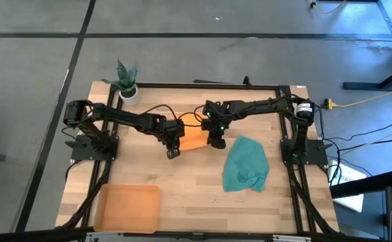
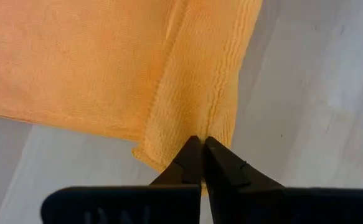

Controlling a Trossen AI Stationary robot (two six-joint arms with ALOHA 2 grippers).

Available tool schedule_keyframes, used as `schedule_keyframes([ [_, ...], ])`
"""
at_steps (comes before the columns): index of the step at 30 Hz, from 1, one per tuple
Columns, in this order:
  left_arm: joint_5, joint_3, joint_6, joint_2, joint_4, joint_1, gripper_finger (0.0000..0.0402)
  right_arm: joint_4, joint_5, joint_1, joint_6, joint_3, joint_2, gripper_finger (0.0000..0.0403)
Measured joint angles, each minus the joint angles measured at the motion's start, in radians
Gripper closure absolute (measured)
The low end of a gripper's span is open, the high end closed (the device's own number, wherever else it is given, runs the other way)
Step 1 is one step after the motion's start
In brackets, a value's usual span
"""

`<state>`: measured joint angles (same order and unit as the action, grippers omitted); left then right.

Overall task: Roll microfiber towels into tight, uniform cylinder then place into a basket
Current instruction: Roll the orange microfiber towel

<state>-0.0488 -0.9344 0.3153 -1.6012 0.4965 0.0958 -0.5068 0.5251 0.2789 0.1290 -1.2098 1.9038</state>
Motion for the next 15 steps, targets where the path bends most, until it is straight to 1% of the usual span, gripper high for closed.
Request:
schedule_keyframes([
  [6, 0.053, 0.0, 0.018, 0.0, 0.003, 0.01, 0.0401, 0.002, 0.007, 0.045, -0.07, 0.0, 0.0, 0.0394],
  [8, 0.05, -0.001, 0.019, 0.0, 0.003, 0.022, 0.0401, 0.002, 0.048, 0.063, -0.073, 0.0, 0.0, 0.0394],
  [11, -0.021, -0.001, 0.019, -0.003, 0.004, 0.044, 0.0401, 0.0, 0.149, 0.084, -0.072, 0.0, 0.0, 0.0394],
  [15, -0.154, -0.002, 0.009, -0.005, 0.005, 0.068, 0.0401, -0.003, 0.273, 0.099, -0.069, 0.0, 0.0, 0.0394],
])
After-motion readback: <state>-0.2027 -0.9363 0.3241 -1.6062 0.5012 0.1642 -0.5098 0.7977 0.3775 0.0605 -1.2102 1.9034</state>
